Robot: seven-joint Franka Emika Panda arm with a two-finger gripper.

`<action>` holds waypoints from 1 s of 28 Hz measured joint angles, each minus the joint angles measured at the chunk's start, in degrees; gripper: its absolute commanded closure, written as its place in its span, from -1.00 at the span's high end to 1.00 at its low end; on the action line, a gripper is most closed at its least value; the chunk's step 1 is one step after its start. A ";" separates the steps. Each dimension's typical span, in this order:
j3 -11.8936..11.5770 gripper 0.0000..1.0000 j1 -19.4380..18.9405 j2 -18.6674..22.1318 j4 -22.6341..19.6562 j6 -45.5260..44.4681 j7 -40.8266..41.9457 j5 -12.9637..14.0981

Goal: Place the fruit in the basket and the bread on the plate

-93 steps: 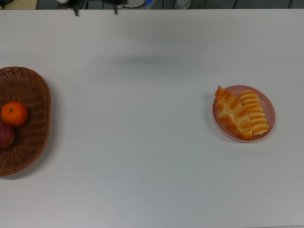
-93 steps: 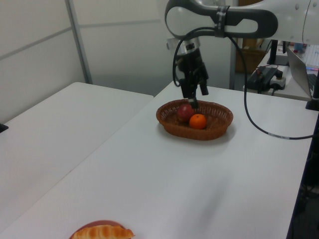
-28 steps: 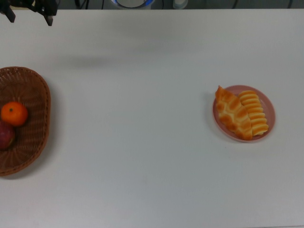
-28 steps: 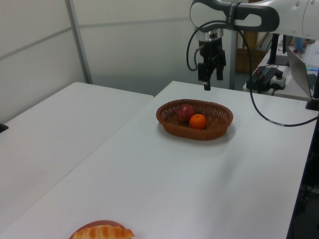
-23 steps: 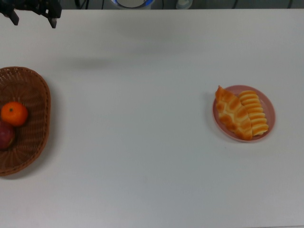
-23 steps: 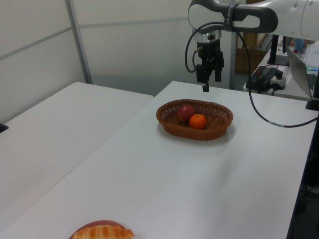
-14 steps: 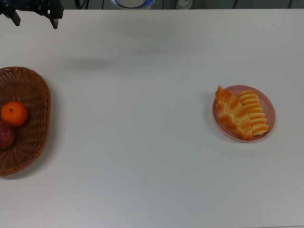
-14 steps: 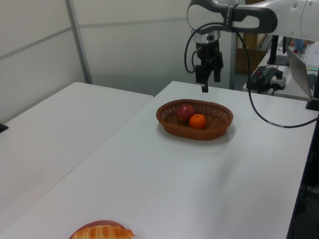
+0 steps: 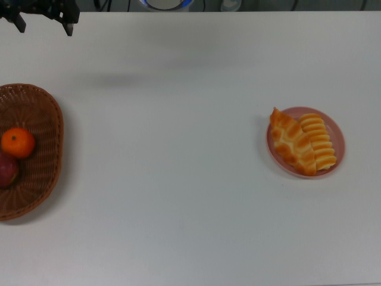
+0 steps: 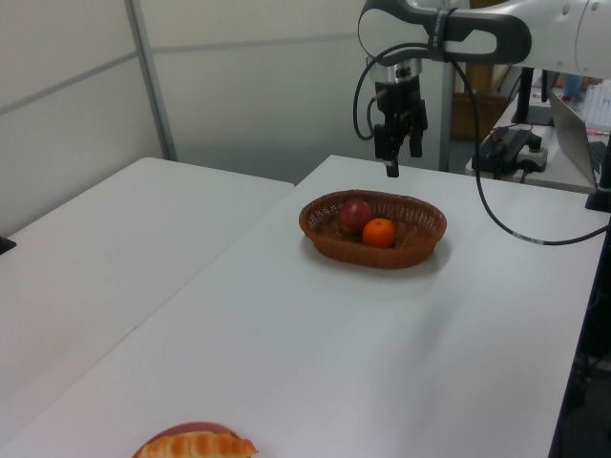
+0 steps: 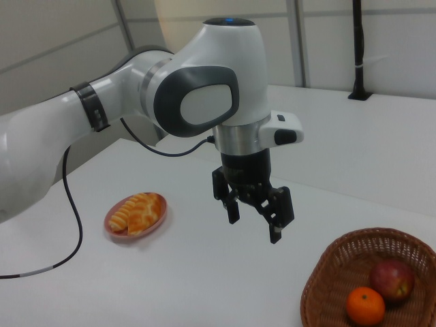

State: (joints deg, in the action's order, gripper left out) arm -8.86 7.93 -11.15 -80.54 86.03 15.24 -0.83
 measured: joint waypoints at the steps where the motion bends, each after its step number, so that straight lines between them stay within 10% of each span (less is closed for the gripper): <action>1: 0.00 1.00 0.00 0.00 0.00 0.00 0.00 0.12; 28: -0.16 1.00 0.30 -1.06 -1.11 0.10 0.00 0.38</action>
State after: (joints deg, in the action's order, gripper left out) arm -9.02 8.23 -12.20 -81.65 86.13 15.24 -0.45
